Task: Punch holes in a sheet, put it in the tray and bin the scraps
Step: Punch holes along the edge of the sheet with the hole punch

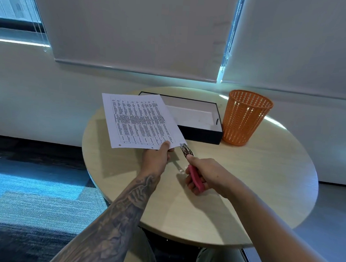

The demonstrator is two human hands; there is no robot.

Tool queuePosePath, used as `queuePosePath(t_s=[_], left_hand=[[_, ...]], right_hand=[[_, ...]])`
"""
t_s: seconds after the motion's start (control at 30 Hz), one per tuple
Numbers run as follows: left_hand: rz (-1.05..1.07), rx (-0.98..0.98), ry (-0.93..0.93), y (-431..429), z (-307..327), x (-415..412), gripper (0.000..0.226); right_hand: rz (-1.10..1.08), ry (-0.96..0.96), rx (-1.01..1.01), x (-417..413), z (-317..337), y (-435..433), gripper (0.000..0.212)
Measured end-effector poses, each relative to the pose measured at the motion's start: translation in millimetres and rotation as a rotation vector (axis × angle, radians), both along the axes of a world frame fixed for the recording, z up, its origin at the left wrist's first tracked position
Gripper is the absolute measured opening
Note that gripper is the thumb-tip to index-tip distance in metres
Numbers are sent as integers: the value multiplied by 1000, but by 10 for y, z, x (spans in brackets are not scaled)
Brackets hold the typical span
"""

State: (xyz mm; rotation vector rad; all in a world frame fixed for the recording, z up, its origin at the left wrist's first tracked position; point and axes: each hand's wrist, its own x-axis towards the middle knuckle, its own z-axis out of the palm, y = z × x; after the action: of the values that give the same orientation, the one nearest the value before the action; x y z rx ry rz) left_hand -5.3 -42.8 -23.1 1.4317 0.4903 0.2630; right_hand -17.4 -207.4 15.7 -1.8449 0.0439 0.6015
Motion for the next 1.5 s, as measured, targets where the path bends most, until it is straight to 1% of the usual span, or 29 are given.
queuePosePath(t_s=[0.2, 0.43, 0.7, 0.93, 1.2, 1.5], left_hand=[[2, -4, -4, -5, 36, -23, 35], [-20, -5, 29, 9, 82, -32, 35], [-60, -24, 38, 27, 108, -29, 36], [-50, -76, 29, 17, 143, 6, 33], [-52, -74, 36, 18, 119, 27, 33], [-43, -63, 51, 14, 124, 39, 32]], right_hand=[[-6, 9, 11, 13, -14, 6, 52], [5, -25, 10, 13, -17, 13, 51], [-35, -15, 71, -17, 21, 64, 44], [-30, -26, 74, -34, 27, 50, 44], [-30, -70, 77, -30, -1, 45, 43], [-31, -72, 76, -35, 1, 53, 43]])
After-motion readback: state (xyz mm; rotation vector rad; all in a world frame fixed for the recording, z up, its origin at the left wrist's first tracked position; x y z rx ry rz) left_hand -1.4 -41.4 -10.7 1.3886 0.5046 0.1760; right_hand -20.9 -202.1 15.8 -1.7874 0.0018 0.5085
